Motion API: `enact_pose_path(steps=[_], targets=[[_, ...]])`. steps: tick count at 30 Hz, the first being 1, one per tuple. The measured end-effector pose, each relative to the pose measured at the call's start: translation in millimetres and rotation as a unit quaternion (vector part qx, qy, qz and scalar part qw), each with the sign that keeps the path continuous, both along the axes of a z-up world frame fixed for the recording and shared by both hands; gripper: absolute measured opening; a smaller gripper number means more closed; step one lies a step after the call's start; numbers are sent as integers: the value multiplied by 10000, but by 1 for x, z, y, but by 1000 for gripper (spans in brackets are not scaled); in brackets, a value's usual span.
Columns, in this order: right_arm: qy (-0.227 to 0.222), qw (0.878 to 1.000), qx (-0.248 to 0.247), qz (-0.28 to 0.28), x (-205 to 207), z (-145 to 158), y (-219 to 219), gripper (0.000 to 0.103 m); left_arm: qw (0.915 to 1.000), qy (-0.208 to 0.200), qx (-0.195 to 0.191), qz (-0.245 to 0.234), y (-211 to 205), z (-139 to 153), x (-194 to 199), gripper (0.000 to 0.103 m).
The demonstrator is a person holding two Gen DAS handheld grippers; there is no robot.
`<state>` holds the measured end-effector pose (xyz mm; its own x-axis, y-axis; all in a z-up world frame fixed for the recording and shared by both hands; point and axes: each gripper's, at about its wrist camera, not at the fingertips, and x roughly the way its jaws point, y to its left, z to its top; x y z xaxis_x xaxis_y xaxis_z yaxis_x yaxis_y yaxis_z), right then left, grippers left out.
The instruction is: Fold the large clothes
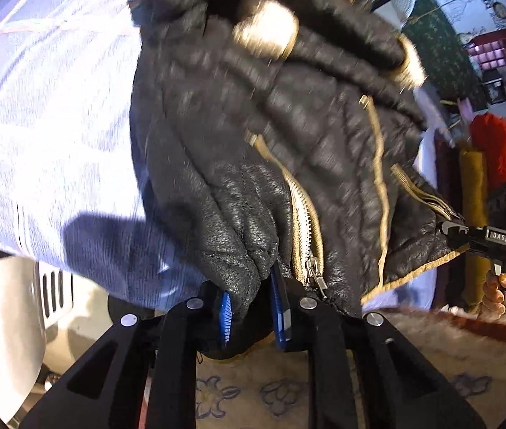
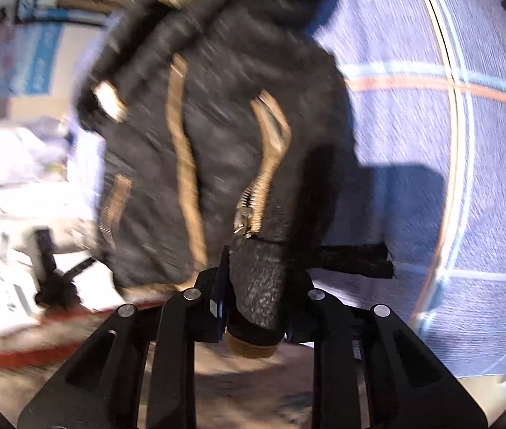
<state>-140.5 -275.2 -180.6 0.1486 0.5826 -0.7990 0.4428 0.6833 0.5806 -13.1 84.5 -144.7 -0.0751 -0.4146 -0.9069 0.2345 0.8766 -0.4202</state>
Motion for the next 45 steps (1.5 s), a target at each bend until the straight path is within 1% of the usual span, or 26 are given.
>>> enact_pose_path(steps=[2,4,8,11,12,14,15,17,19,21,23,25,27,29,31,34,37,39,43,45], targets=[[-340,9993,-32,-152,23,21,-6,23,9992,-247,-256,187,1,14,15,17],[-691,9972,-204,-213,54,40,-12,23,9974,-551,-368,268,-6,29,41,16],[-1174,9911,-613,-156,125,67,-32,22,9925,-1159,-355,179,-35,58,99,15],[-1392,9874,-695,-286,172,84,-46,22,9849,-1709,-265,110,-48,87,145,15],[-1481,9859,-712,-305,180,91,-51,22,9823,-1844,-298,148,-50,98,158,15],[-1735,9806,-830,-376,206,111,-60,22,9784,-2027,-317,271,-51,114,182,15],[-1814,9789,-839,-425,215,120,-68,22,9775,-2065,-285,319,-52,116,193,15],[-1919,9760,-847,-583,234,127,-78,22,9766,-2101,-190,410,-58,115,214,15],[-1957,9743,-862,-711,251,130,-86,22,9772,-2048,-113,540,-61,115,234,15],[-1898,9742,-892,-829,266,125,-91,22,9782,-1956,-29,696,-67,105,250,15],[-1777,9756,-953,-867,284,113,-92,22,9803,-1801,169,799,-77,86,263,15],[-1635,9777,-936,-922,295,99,-92,22,9830,-1557,356,908,-79,74,276,15],[-1451,9800,-990,-936,308,83,-93,22,9851,-1340,435,986,-81,59,286,17],[-1326,9813,-1000,-968,316,70,-95,22,9869,-1127,395,1087,-77,49,293,18],[-1204,9826,-939,-1054,321,55,-99,22,9880,-886,205,1246,-69,42,298,19],[-1069,9831,-773,-1268,325,41,-106,22,9865,-526,-249,1533,-53,39,307,20],[-1014,9820,-671,-1442,330,34,-113,22,9808,-272,-751,1782,-38,42,316,22],[-1038,9811,-699,-1476,336,34,-116,22,9767,-217,-1027,1871,-31,47,317,24],[-1096,9789,-916,-1462,352,37,-115,22,9669,-79,-1491,2067,-15,58,316,29],[-1098,9785,-1036,-1408,359,37,-111,22,9640,-43,-1604,2120,-8,62,314,29]])
